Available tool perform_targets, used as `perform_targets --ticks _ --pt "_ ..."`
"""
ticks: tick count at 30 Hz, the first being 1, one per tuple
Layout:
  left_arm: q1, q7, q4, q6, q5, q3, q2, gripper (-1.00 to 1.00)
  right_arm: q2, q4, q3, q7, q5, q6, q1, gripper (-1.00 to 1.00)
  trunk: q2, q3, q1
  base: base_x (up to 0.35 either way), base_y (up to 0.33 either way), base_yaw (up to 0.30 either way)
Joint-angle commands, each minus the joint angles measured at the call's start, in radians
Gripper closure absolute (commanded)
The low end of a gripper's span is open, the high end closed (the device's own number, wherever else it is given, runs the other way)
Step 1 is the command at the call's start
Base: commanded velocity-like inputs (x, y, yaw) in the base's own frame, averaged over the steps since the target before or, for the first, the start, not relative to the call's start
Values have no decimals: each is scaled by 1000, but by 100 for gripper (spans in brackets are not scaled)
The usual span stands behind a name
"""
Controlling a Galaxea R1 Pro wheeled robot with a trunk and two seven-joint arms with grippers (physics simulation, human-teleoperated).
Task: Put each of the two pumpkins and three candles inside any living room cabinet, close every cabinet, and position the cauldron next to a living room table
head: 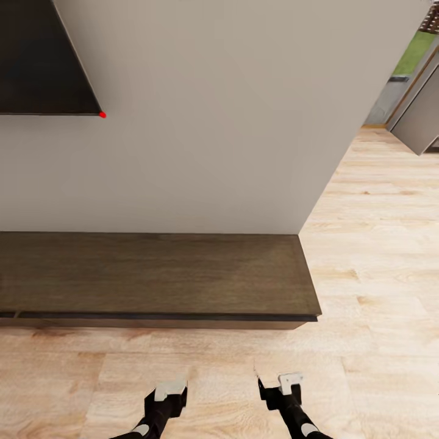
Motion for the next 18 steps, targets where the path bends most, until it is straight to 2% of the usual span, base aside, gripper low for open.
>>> perform_targets --ticks 1,5,8,12,15,18 --pt "9 0 0 9 0 0 0 -100 -5 7 0 0 0 2 7 -100 7 3 -4 0 0 0" --pt "56 0 0 76 0 0 8 -100 -16 18 0 0 0 4 82 -100 35 16 -19 0 0 0" --pt "81 -1 -1 108 0 0 25 -100 -18 19 0 1 0 5 109 -100 56 25 -31 0 0 0" --pt "128 -3 -2 118 0 0 55 -100 -19 20 1 1 0 4 142 -100 84 42 -46 0 0 -41" --pt "156 -4 -5 119 0 -1 58 -100 -16 24 2 2 1 4 156 -100 105 56 -58 0 0 -39" --pt "164 -4 -37 120 0 -1 55 -100 -15 26 2 2 2 1 163 -100 105 61 -58 0 0 -10"
